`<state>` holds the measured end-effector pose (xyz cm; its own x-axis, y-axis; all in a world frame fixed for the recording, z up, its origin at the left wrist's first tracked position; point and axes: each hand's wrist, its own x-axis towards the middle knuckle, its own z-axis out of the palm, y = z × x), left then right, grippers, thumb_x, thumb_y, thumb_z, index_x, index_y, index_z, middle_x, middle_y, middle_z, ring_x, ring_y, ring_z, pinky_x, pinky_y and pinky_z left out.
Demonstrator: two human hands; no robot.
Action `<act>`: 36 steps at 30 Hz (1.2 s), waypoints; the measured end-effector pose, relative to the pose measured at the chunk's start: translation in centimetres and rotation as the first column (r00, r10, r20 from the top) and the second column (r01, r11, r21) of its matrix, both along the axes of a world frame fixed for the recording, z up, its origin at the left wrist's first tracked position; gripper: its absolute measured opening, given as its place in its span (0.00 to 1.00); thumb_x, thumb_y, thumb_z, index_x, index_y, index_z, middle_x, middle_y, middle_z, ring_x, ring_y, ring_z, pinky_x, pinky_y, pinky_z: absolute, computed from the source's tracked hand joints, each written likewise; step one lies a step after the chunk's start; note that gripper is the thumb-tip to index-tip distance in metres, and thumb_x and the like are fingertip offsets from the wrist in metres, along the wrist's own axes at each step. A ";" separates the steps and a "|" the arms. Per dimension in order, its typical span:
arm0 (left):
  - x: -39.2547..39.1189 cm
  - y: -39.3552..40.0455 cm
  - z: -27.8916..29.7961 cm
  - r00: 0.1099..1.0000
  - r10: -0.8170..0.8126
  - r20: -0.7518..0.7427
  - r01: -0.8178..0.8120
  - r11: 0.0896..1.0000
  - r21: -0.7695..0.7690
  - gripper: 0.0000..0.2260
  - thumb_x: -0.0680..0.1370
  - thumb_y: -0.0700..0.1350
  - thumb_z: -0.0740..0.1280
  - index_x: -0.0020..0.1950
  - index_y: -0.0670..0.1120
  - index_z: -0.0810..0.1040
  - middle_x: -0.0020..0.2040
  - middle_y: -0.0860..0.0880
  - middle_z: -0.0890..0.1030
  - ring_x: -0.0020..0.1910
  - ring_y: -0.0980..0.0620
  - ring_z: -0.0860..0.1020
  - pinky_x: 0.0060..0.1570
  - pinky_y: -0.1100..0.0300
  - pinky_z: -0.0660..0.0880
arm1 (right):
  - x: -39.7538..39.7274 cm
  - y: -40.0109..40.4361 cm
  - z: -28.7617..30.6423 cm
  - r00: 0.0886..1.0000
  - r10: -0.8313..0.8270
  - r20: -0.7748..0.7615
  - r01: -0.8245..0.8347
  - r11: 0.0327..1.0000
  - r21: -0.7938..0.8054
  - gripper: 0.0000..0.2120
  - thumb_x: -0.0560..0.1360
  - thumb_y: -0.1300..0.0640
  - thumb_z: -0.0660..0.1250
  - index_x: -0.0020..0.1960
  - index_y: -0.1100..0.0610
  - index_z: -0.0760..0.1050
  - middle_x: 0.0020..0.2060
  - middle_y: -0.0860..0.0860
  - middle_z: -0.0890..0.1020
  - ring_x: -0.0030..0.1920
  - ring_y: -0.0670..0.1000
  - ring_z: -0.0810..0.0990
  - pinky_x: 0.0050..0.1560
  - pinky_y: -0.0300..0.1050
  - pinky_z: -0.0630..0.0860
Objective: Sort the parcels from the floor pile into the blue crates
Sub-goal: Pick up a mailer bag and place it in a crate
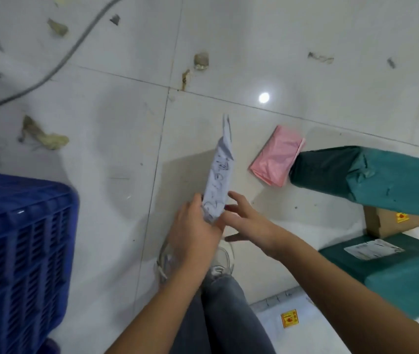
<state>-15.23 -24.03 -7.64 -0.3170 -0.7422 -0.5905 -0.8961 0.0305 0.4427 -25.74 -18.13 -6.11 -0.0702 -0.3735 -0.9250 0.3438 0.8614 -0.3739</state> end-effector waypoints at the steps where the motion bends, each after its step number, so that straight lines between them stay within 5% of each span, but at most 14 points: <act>1: 0.0 -0.2 2.0 0.998 -0.060 0.030 0.063 0.992 -0.110 0.15 0.68 0.58 0.71 0.50 0.53 0.74 0.42 0.54 0.75 0.41 0.51 0.74 0.31 0.62 0.64 | 0.1 -1.0 1.8 0.986 -0.110 0.123 0.113 0.994 -0.014 0.36 0.67 0.45 0.69 0.71 0.49 0.60 0.61 0.48 0.75 0.56 0.48 0.78 0.52 0.45 0.77; 3: 0.1 -0.7 6.0 0.987 -0.151 0.063 0.162 0.957 -0.241 0.22 0.63 0.55 0.76 0.53 0.50 0.78 0.44 0.48 0.78 0.43 0.46 0.77 0.38 0.57 0.71 | 0.5 -2.6 5.1 0.949 -0.252 0.192 0.266 0.963 -0.050 0.30 0.65 0.44 0.70 0.65 0.52 0.70 0.52 0.48 0.82 0.46 0.46 0.82 0.44 0.42 0.77; 6: 0.4 -1.1 11.2 0.938 -0.343 0.047 0.339 0.879 -0.335 0.25 0.54 0.53 0.79 0.48 0.47 0.80 0.40 0.48 0.79 0.39 0.47 0.78 0.38 0.56 0.75 | 1.4 -4.0 8.9 0.895 -0.446 -0.026 0.439 0.888 -0.136 0.14 0.70 0.54 0.72 0.55 0.52 0.77 0.48 0.50 0.85 0.46 0.51 0.85 0.41 0.45 0.81; 8: 0.4 -1.8 13.9 0.932 -0.340 -0.126 0.320 0.935 -0.155 0.25 0.58 0.54 0.77 0.53 0.49 0.79 0.46 0.51 0.78 0.45 0.50 0.78 0.43 0.57 0.76 | 1.2 -4.4 10.9 0.821 -0.526 -0.220 0.513 0.850 -0.119 0.13 0.69 0.61 0.71 0.53 0.54 0.77 0.48 0.53 0.84 0.47 0.54 0.84 0.46 0.50 0.81; 11: 1.5 -3.5 17.0 0.914 0.015 -0.406 0.145 0.921 0.361 0.17 0.64 0.60 0.69 0.53 0.64 0.75 0.53 0.65 0.74 0.59 0.61 0.74 0.56 0.66 0.70 | -0.3 -3.9 13.9 0.745 -0.580 -0.329 0.578 0.808 -0.117 0.13 0.69 0.66 0.67 0.51 0.54 0.75 0.49 0.55 0.82 0.46 0.54 0.80 0.44 0.48 0.78; 14: 3.6 -6.8 19.6 0.854 0.238 -0.463 -0.060 0.928 0.367 0.12 0.67 0.58 0.68 0.48 0.69 0.72 0.52 0.72 0.71 0.56 0.75 0.68 0.53 0.76 0.63 | -1.6 -3.2 17.4 0.721 -0.681 -0.128 0.671 0.733 -0.112 0.17 0.71 0.65 0.63 0.60 0.57 0.73 0.54 0.56 0.81 0.51 0.56 0.79 0.45 0.49 0.76; 18: 5.9 -10.2 22.9 0.715 0.576 -0.396 -0.424 0.808 0.408 0.23 0.73 0.50 0.70 0.65 0.57 0.66 0.61 0.58 0.68 0.60 0.60 0.68 0.54 0.68 0.63 | -0.8 -3.0 22.1 0.648 -0.742 0.173 0.761 0.627 -0.163 0.12 0.70 0.63 0.60 0.50 0.55 0.78 0.53 0.54 0.82 0.48 0.53 0.82 0.46 0.48 0.76; 21: 6.2 -9.6 26.8 0.576 0.715 -0.397 -0.403 0.671 0.623 0.29 0.67 0.51 0.72 0.66 0.51 0.67 0.60 0.52 0.76 0.54 0.57 0.78 0.51 0.62 0.74 | 2.0 -3.8 25.4 0.565 -0.694 0.446 0.818 0.543 -0.193 0.15 0.68 0.58 0.61 0.49 0.56 0.84 0.54 0.55 0.83 0.52 0.53 0.83 0.56 0.52 0.79; 25: 6.7 -7.6 30.7 0.369 0.765 -0.528 -0.353 0.641 0.681 0.25 0.56 0.49 0.75 0.52 0.53 0.77 0.47 0.56 0.85 0.44 0.58 0.84 0.37 0.66 0.79 | 6.8 -5.6 28.8 0.595 -0.588 0.547 0.776 0.597 -0.202 0.27 0.68 0.55 0.67 0.66 0.59 0.72 0.63 0.58 0.78 0.63 0.57 0.77 0.60 0.53 0.77; 28: 8.4 -7.9 32.8 0.262 0.796 -0.546 -0.399 0.604 0.690 0.23 0.59 0.45 0.75 0.52 0.53 0.78 0.48 0.55 0.85 0.46 0.55 0.84 0.38 0.63 0.80 | 7.5 -7.4 31.4 0.781 -0.537 0.318 0.622 0.713 -0.324 0.28 0.71 0.54 0.67 0.70 0.55 0.66 0.64 0.56 0.77 0.64 0.58 0.76 0.57 0.54 0.77; 30: 10.5 -9.1 34.5 0.234 0.791 -0.565 -0.419 0.606 0.676 0.24 0.59 0.44 0.78 0.53 0.54 0.78 0.49 0.55 0.85 0.46 0.54 0.84 0.37 0.63 0.80 | 6.7 -8.5 33.6 0.814 -0.565 -0.135 0.500 0.800 -0.334 0.35 0.67 0.52 0.72 0.70 0.54 0.63 0.59 0.53 0.79 0.60 0.57 0.78 0.52 0.51 0.77; 32: 12.9 -10.6 36.1 0.236 0.780 -0.580 -0.431 0.619 0.657 0.26 0.59 0.42 0.81 0.54 0.54 0.78 0.48 0.55 0.85 0.45 0.54 0.84 0.37 0.64 0.79 | 5.7 -9.6 36.1 0.612 -0.516 -0.599 0.396 0.856 -0.332 0.39 0.67 0.51 0.74 0.72 0.52 0.58 0.60 0.50 0.73 0.63 0.55 0.74 0.57 0.45 0.73; 34: 15.4 -12.4 38.1 0.213 0.779 -0.590 -0.434 0.616 0.657 0.27 0.57 0.43 0.81 0.54 0.54 0.78 0.46 0.55 0.86 0.43 0.55 0.84 0.35 0.65 0.79 | 6.2 -11.5 39.2 0.386 -0.469 -0.795 0.054 0.871 -0.488 0.37 0.68 0.47 0.73 0.71 0.52 0.60 0.67 0.50 0.65 0.69 0.47 0.65 0.60 0.27 0.64; 36: 17.6 -13.8 40.1 0.165 0.773 -0.612 -0.431 0.615 0.661 0.26 0.55 0.46 0.81 0.50 0.55 0.80 0.46 0.55 0.86 0.42 0.55 0.84 0.34 0.65 0.79 | 7.5 -14.6 41.5 0.323 -0.315 -0.892 -0.283 0.868 -0.409 0.37 0.66 0.38 0.66 0.70 0.50 0.62 0.71 0.49 0.61 0.67 0.39 0.61 0.60 0.24 0.60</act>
<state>2.39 -37.80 32.51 -0.2562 -0.7928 -0.5530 0.2318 -0.6058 0.7611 -18.28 -32.76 35.37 -0.7524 -0.6576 0.0380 -0.4700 0.4954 -0.7305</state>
